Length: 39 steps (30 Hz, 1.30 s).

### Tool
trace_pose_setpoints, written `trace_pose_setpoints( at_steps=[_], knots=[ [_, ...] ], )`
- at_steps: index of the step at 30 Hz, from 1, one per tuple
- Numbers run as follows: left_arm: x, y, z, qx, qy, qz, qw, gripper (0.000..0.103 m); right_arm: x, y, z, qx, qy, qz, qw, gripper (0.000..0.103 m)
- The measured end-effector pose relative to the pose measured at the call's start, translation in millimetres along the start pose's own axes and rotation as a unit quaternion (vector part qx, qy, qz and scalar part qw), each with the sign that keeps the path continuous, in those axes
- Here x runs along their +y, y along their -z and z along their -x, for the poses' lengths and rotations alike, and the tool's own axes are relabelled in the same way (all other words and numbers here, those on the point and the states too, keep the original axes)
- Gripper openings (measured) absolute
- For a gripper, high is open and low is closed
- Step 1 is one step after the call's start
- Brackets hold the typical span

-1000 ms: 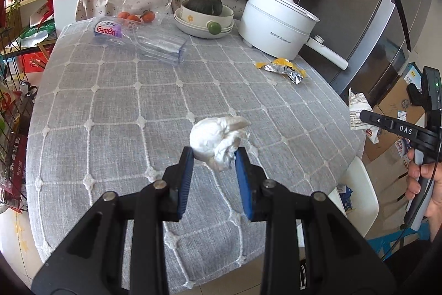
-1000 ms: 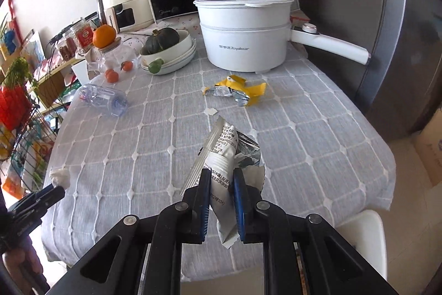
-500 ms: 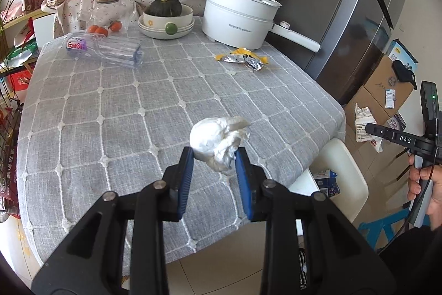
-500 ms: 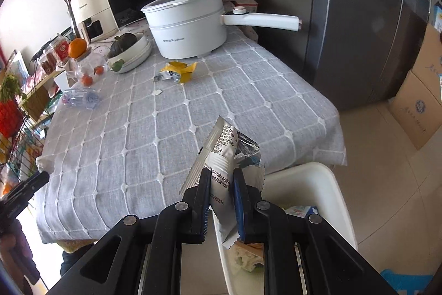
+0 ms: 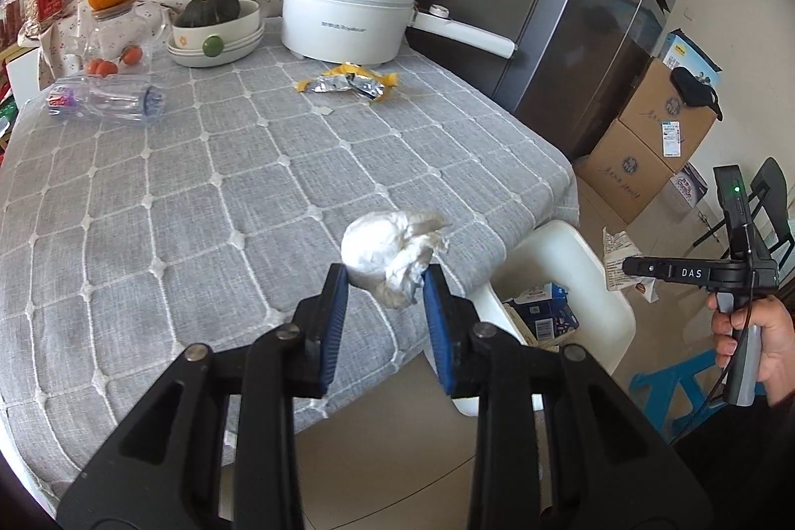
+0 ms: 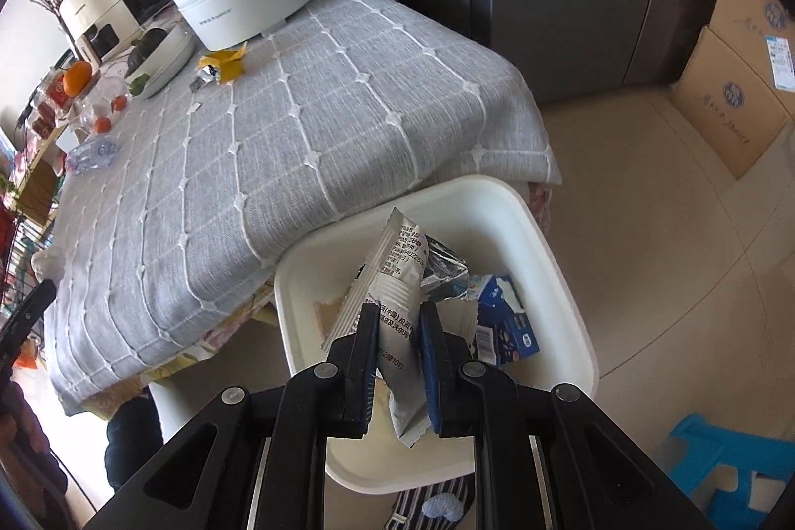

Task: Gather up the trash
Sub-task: 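Carry wrapper and tissue over the white bin and open both grippers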

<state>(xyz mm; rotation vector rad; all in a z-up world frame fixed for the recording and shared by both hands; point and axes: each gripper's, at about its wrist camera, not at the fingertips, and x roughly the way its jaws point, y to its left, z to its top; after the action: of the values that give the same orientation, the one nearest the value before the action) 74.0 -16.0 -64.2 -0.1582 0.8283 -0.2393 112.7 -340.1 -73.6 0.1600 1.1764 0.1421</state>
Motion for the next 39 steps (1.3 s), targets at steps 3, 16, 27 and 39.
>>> trace_pose_setpoints(
  at_steps=[3, 16, 27, 39],
  knots=[
    [-17, 0, -8, 0.007, 0.01, -0.011, 0.9999, 0.033, -11, 2, -6, 0.013, 0.002, -0.01, 1.0, 0.019],
    [-101, 4, -57, 0.045, 0.046, -0.073, 0.9952, 0.033, -51, 0, 13, -0.005, -0.006, -0.07, 0.998, 0.055],
    [-164, 21, -103, 0.088, 0.09, -0.128, 0.9837, 0.04, -69, -1, 34, -0.036, 0.022, -0.08, 0.996, 0.059],
    [-144, 19, -88, 0.073, 0.043, -0.116, 0.9896, 0.09, -69, -2, 34, -0.037, 0.031, -0.08, 0.996, 0.064]
  ],
)
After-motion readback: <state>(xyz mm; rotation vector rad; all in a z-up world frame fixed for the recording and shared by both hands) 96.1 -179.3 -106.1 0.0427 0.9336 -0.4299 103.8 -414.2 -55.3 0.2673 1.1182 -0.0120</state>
